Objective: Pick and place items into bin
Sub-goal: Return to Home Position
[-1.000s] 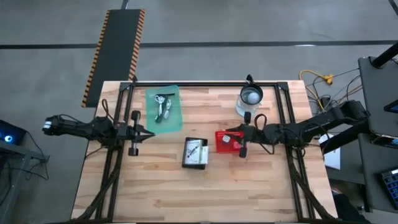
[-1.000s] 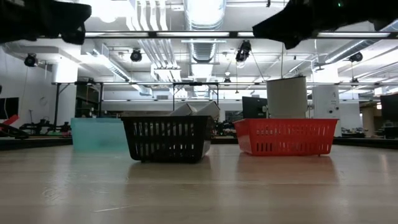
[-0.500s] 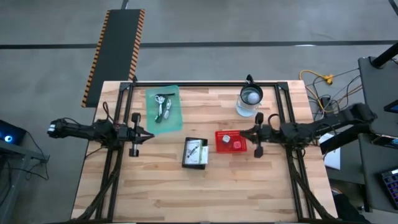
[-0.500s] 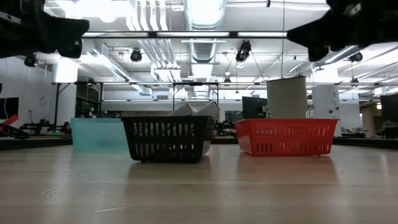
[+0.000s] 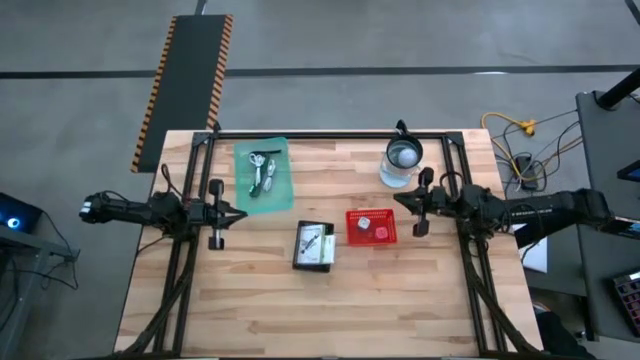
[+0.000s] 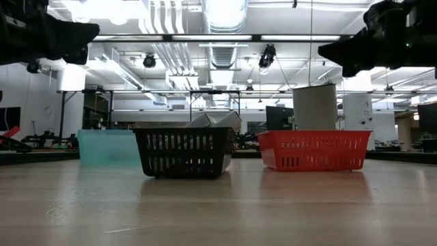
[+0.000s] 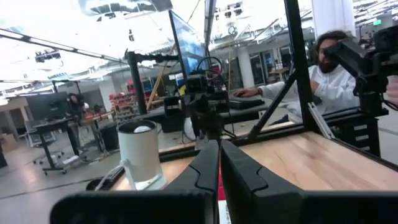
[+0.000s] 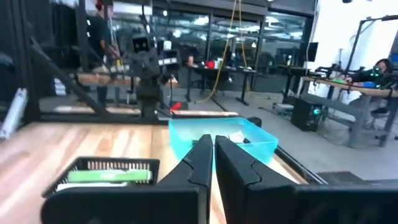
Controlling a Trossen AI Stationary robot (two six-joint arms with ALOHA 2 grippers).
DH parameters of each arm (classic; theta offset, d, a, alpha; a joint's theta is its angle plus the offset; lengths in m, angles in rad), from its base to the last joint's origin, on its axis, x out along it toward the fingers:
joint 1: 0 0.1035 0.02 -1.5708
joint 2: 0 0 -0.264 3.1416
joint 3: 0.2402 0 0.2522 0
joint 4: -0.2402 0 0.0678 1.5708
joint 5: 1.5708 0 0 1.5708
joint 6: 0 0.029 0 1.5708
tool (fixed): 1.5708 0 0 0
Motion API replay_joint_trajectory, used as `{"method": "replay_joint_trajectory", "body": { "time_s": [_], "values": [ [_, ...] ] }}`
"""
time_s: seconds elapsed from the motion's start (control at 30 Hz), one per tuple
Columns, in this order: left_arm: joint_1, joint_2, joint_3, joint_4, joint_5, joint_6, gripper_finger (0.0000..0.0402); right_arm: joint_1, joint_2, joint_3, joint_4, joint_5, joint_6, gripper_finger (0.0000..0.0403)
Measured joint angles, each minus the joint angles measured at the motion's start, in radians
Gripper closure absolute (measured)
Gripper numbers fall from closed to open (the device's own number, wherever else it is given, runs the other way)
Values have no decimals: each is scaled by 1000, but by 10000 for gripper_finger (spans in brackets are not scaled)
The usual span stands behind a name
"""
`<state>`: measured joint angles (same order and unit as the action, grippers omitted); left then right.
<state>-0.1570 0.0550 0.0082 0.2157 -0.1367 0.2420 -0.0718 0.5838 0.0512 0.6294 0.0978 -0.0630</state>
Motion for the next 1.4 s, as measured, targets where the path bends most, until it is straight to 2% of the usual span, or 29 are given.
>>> {"method": "replay_joint_trajectory", "body": {
  "time_s": [0.13, 0.77, 1.4],
  "values": [
    [0, -12, 0, -22, 0, -21, 401, -10, -103, -18, -119, -29, 34, 395],
    [-2, -17, -2, -123, 1, -178, 401, 48, -584, -27, -573, 10, 88, 394],
    [-2, -18, -3, -146, 11, -187, 401, 48, -582, -42, -596, 6, 89, 394]
  ]
}}
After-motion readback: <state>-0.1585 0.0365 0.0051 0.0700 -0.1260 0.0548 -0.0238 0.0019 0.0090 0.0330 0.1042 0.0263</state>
